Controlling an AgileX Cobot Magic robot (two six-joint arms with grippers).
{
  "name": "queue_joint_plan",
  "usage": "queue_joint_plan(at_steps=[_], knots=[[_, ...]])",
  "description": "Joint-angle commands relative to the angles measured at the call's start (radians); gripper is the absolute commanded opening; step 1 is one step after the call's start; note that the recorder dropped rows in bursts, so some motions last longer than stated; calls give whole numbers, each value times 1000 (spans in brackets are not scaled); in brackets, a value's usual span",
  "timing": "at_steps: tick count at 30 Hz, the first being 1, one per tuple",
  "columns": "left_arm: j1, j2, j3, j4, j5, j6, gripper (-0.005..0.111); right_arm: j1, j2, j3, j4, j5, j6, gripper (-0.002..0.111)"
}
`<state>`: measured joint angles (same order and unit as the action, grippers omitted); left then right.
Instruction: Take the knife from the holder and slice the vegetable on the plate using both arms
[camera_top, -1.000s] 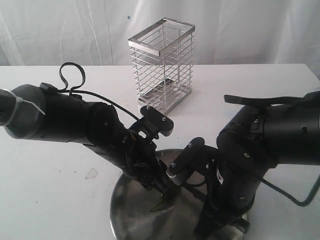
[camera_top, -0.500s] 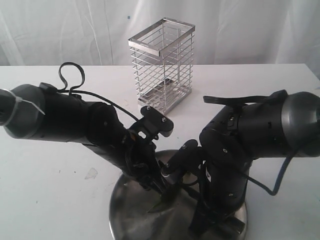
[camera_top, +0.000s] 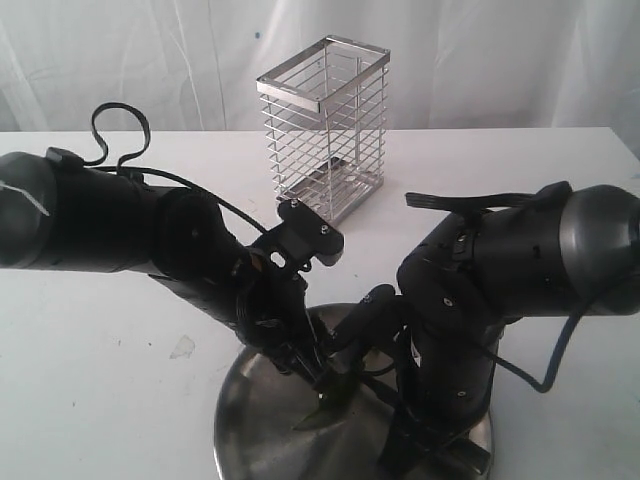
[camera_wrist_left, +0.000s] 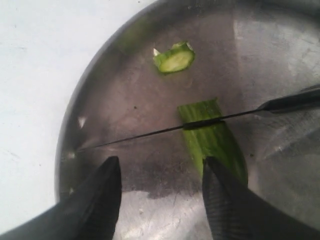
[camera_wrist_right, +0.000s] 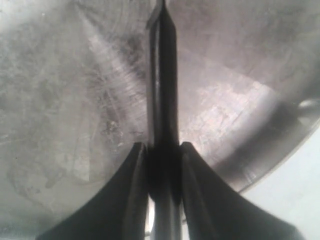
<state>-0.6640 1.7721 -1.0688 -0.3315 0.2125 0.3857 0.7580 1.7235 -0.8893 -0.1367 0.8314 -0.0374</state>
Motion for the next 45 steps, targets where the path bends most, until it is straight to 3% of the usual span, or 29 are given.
queue_joint_plan(at_steps=[1,4,12,15,18,22,23,31,45], knots=[[5,-8,8,-2,-2,4,54,-2,0,-6,5,9,-12,0],[9,-8,8,-2,-28,4,54,-2,0,-6,7,9,-12,0],[122,-8,8,-2,-19,-24,54,-2,0,-6,7,9,-12,0],[134,-8,8,-31,-43,-35,53,-2,0,-6,7,9,-16,0],[113,1,8,-41,-61,-30,40,-2,0,-6,7,9,-16,0],[82,16,8,-41,-66,-17,4,-2,0,-6,7,5,-20,0],[80,21,8,-41,-65,-10,0,-2,0,-6,7,5,-20,0],[71,43,8,-70,-69,-12,0,-2,0,-6,7,5,-28,0],[35,119,8,-84,-190,-18,0,-2,0,-6,9,5,-30,0]])
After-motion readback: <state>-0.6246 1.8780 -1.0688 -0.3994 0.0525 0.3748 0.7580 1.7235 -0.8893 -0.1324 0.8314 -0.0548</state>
